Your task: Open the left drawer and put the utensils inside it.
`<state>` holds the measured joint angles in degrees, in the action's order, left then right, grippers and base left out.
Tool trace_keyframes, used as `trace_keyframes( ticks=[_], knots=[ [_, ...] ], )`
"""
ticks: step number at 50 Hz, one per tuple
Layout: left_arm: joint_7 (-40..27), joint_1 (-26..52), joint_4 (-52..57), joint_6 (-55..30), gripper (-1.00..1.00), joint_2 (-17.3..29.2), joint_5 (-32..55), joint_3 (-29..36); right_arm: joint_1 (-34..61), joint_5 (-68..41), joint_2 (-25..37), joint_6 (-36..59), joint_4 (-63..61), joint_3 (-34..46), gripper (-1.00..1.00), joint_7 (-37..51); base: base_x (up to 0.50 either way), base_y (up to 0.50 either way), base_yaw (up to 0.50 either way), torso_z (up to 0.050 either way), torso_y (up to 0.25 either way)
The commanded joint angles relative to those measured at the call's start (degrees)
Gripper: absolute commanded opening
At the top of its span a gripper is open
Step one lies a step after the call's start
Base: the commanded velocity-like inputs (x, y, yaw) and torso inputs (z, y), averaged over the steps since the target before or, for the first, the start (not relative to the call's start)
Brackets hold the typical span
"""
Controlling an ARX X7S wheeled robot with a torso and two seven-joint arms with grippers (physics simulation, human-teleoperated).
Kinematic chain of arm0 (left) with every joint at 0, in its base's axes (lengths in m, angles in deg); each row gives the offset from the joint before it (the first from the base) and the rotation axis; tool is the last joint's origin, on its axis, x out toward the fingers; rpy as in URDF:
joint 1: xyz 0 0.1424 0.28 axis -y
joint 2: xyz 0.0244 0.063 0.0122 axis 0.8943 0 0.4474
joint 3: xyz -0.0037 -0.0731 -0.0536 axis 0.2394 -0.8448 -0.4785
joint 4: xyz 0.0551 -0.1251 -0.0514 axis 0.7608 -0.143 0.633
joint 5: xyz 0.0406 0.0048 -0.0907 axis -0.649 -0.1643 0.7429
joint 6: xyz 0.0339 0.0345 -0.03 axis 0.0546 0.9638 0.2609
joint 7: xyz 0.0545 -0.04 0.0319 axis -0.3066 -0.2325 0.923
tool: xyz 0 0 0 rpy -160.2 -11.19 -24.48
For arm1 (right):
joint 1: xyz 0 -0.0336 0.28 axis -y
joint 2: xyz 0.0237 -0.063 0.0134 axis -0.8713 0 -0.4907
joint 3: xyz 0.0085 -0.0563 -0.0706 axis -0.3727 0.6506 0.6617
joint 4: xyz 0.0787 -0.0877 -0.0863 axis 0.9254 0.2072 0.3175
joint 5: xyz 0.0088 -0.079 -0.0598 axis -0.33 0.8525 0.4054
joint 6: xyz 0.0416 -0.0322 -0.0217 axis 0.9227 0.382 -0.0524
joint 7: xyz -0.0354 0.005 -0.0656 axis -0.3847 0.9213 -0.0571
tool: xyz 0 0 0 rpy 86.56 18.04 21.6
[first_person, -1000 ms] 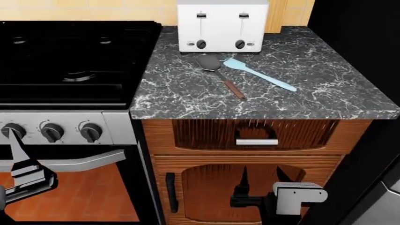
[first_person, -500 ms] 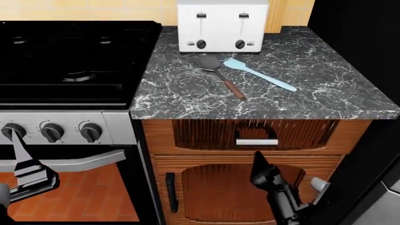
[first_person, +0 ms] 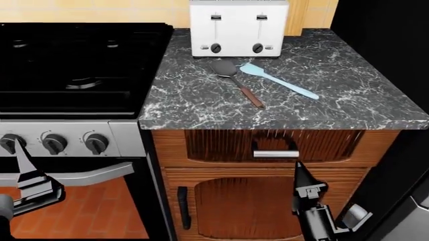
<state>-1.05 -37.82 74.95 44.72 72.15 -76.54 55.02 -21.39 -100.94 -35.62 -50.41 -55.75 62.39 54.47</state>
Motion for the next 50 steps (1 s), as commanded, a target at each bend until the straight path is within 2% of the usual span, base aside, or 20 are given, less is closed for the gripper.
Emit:
trace_keyframes(
  ticks=[1,7,25,30,41,50],
  knots=[
    [-0.3,0.2,-0.4,0.0,1.0,0.3,0.6,0.0,-0.1,2.2,-0.3,-3.2,-0.3,0.8,1.0,1.0,0.32,0.0,0.0,0.0,0.0],
    [-0.6,0.3,-0.4,-0.2,1.0,0.5,0.2,0.5,0.0,1.9,-0.3,-3.6,0.5,0.9,1.0,2.9,0.37,0.0,0.0,0.0,0.0],
    [-1.2,-0.5,0.0,0.1,1.0,0.9,0.5,0.1,2.1,1.9,0.3,-4.5,3.0,1.5,1.0,7.9,0.0,0.0,0.0,0.0,0.0],
    [-1.3,-0.6,0.1,0.1,1.0,1.0,0.7,-0.2,4.9,2.0,0.3,-4.7,7.8,1.5,1.0,10.8,0.0,0.0,0.0,0.0,0.0],
    [-1.6,-0.5,-0.2,0.3,1.0,1.2,0.6,0.3,10.4,2.1,0.9,-3.4,15.8,3.1,1.0,11.0,0.0,0.0,0.0,0.0,0.0],
    [-1.9,-0.6,-0.3,0.4,1.0,1.4,0.8,0.4,16.1,1.9,2.5,2.3,24.3,6.1,1.0,11.3,0.0,0.0,0.0,0.0,0.0]
  ],
)
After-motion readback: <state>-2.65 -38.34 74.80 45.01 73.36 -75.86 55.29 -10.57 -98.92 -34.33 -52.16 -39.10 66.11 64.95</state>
